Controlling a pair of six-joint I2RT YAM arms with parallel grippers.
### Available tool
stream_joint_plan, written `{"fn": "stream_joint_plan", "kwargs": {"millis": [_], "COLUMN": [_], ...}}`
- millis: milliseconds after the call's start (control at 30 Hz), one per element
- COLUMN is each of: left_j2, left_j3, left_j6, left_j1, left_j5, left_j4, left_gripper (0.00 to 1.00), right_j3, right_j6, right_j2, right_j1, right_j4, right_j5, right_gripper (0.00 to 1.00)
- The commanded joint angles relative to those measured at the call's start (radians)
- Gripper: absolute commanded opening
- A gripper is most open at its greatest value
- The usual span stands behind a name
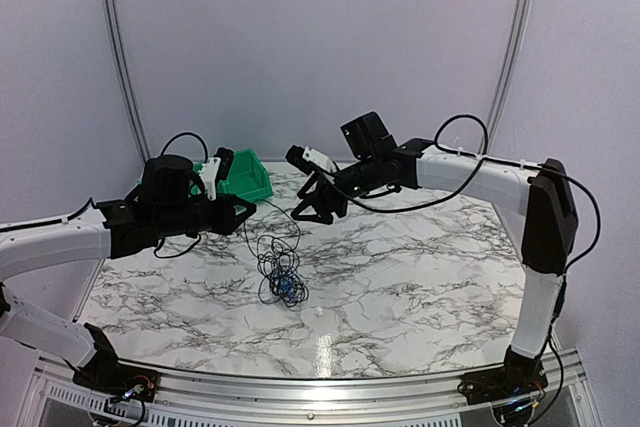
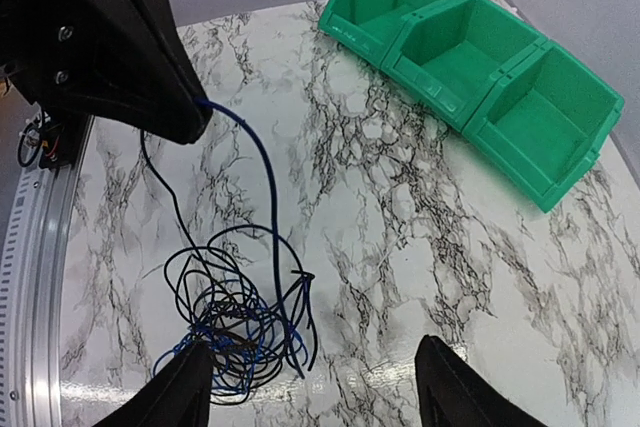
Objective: Untangle the cables
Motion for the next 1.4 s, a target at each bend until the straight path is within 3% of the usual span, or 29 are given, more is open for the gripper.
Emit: {"fn": "stream_joint_plan", "kwargs": {"millis": [0,133,233,267,300,367,400,500,600,667,967,1367], "left_j2": [-0.012,-0.004,0.003,0.006,0.008,0.016,0.022,0.077,0.163,0.228,0.475,0.602], "left_j3": [0.050,0.070,0.074,0.075,0.071,0.062,0.053,0.043,0.032,0.023,-0.036,-0.121], "left_j6": [0.050,0.053,0.054,0.053,0.053,0.055,0.057,0.056,0.028,-0.007,-0.100,-0.151], "left_j1": [-0.018,-0.029,-0.032,-0.034,-0.035,-0.035,-0.035,-0.035,-0.037,-0.043,-0.078,-0.085], "left_j5": [0.055,0.073,0.076,0.075,0.072,0.062,0.054,0.008,-0.017,-0.023,-0.054,-0.039], "left_j4": [0.044,0.045,0.046,0.047,0.055,0.075,0.090,0.131,0.235,0.313,0.552,0.620], "left_gripper": [0.00,0.00,0.00,0.00,0.00,0.00,0.00,0.29,0.37,0.37,0.15,0.14], "right_j3": [0.042,0.045,0.076,0.087,0.097,0.112,0.120,0.129,0.132,0.147,0.288,0.466], "right_j6": [0.023,0.026,0.042,0.042,0.040,0.035,0.034,0.037,0.084,0.096,0.099,0.176], "right_j2": [0.008,0.034,0.061,0.065,0.064,0.052,0.044,-0.008,-0.049,-0.063,-0.115,-0.136], "right_j1": [-0.004,0.003,0.005,0.005,0.005,0.005,0.005,0.004,0.004,0.005,-0.018,-0.208], "right_j4": [0.030,0.033,0.022,0.012,0.008,-0.001,-0.009,-0.017,0.006,0.000,-0.063,-0.016], "right_j5": [-0.008,-0.063,-0.070,-0.076,-0.086,-0.103,-0.111,-0.167,-0.209,-0.239,-0.298,-0.372], "right_gripper": [0.71,0.73,0.60,0.52,0.38,0.01,0.00,0.00,0.00,0.00,0.00,0.00]}}
